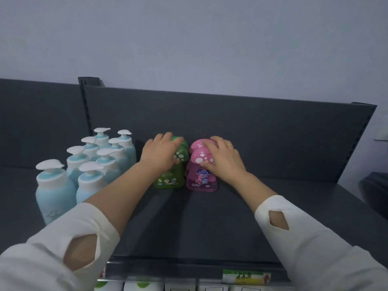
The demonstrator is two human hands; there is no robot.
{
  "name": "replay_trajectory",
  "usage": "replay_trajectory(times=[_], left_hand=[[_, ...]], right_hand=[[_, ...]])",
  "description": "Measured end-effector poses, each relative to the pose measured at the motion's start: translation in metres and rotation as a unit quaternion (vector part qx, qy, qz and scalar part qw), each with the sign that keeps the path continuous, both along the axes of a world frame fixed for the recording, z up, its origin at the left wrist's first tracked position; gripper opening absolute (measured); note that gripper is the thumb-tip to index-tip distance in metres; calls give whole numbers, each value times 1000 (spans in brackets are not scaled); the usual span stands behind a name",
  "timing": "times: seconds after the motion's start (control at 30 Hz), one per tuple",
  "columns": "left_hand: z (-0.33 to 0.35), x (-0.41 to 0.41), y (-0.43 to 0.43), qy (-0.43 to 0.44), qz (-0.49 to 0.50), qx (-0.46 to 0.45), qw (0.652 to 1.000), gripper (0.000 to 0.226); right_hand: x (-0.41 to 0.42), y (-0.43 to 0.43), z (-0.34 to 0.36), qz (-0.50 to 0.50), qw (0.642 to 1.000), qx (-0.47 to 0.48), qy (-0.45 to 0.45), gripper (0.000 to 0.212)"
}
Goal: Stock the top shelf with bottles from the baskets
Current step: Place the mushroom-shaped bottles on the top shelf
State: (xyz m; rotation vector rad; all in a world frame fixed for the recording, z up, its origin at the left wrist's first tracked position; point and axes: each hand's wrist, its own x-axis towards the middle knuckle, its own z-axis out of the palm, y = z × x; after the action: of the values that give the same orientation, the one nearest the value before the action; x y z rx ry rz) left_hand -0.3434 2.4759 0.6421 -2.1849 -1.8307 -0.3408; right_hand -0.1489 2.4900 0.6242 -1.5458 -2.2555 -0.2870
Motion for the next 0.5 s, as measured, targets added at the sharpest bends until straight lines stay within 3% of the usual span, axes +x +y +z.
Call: replay_trajectory(times=[0.33,0.5], left_hand=[[17,-30,-149,51,34,190,980,26],[7,-94,-262,104,144,163,970,23]], right_hand=[[-46,-87,9,150,973,177,-10,34],[-126,-154,8,299,927,222,33,33]])
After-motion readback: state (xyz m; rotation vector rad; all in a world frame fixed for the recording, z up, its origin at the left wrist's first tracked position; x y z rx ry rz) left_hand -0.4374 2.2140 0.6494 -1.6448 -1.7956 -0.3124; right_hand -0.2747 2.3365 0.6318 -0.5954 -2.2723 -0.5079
